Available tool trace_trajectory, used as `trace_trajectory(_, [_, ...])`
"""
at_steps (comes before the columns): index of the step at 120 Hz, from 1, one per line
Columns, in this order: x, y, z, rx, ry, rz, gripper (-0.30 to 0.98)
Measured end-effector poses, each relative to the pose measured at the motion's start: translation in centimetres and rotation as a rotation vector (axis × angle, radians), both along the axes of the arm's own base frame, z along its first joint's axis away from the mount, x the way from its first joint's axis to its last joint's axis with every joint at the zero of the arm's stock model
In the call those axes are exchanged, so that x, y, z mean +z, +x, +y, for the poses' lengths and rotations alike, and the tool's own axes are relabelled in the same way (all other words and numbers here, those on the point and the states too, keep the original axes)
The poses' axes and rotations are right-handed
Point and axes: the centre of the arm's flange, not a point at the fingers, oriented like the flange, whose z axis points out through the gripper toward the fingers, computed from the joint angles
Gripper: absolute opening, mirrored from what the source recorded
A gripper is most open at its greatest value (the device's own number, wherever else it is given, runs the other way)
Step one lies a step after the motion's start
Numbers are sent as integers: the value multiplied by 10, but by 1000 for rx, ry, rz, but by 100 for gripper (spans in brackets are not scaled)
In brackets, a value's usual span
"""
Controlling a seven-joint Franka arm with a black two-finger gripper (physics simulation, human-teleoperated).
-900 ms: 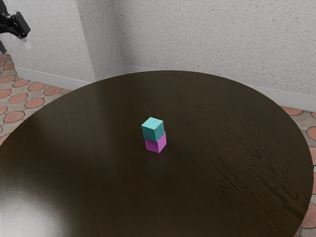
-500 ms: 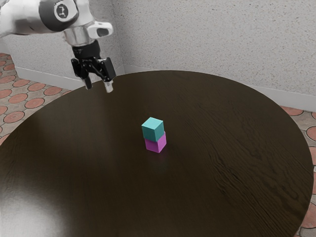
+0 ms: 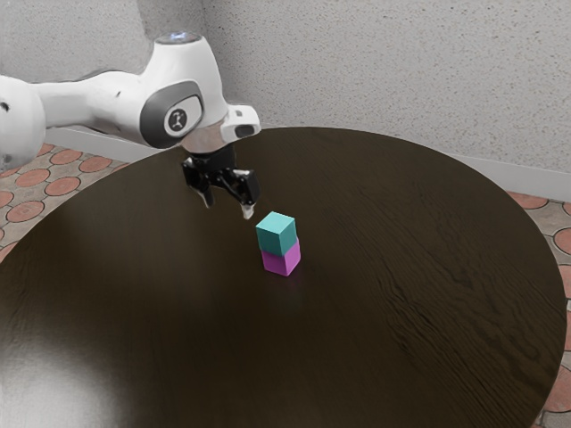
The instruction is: Pick up the blue block with one arm, and put the blue block on the table with one arm
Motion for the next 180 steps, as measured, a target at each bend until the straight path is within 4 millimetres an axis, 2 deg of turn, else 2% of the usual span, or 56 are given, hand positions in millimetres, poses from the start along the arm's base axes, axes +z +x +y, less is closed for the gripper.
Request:
trace_trajectory(11, [-14,19,-13,12,-5,-9,66])
trace_trajectory(22, [-23,28,-25,20,-12,-14,66])
trace_trajectory(43, [-43,43,-25,59,-16,-16,66])
trace_trajectory(59, [-72,60,-13,85,-12,-19,66])
trace_trajectory(68, [-79,76,-9,83,-10,-40,66])
trace_trajectory(96, [-97,101,-12,46,-31,-64,66])
trace_trajectory(120, [-120,112,-3,29,-22,-53,66])
trace_trajectory(157, [-139,115,-4,1,-21,-32,65])
trace_trajectory(180, [-145,121,0,-2,-23,-33,58])
